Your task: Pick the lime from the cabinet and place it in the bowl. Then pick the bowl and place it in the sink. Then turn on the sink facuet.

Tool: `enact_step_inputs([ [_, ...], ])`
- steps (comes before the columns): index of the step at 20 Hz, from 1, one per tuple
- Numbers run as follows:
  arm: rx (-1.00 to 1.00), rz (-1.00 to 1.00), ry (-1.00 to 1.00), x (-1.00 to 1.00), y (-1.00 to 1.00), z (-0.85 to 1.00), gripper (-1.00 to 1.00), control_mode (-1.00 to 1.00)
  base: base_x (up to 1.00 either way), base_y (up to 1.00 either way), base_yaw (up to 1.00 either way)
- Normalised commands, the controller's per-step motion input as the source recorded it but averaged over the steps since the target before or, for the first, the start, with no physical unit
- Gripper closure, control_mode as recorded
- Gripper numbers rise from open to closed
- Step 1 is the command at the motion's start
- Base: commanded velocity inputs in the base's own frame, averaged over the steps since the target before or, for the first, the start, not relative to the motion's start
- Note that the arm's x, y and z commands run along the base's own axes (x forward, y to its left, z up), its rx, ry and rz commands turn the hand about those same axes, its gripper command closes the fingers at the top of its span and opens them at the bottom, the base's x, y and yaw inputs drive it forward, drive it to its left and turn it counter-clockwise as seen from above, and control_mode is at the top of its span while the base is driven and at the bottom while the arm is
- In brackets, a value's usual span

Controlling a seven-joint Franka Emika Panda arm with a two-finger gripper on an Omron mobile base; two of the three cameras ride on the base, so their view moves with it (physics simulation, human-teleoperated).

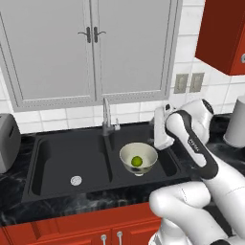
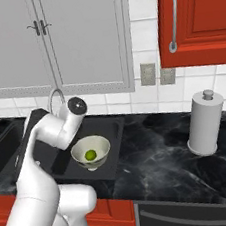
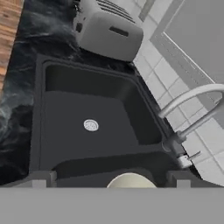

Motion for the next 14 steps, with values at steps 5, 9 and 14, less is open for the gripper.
enact_step_inputs([
  [5,0.4,-0.17,0.08,0.43,-0.4,0.0,-1.0,-1.0,0.0,0.0,0.0],
  [9,0.46,-0.01,0.02,0.6,-0.42,0.0,-1.0,-1.0,0.0,0.0,0.0],
  [14,0.32,0.0,0.0,0.44,-0.05,0.0,-1.0,-1.0,0.0,0.0,0.0],
])
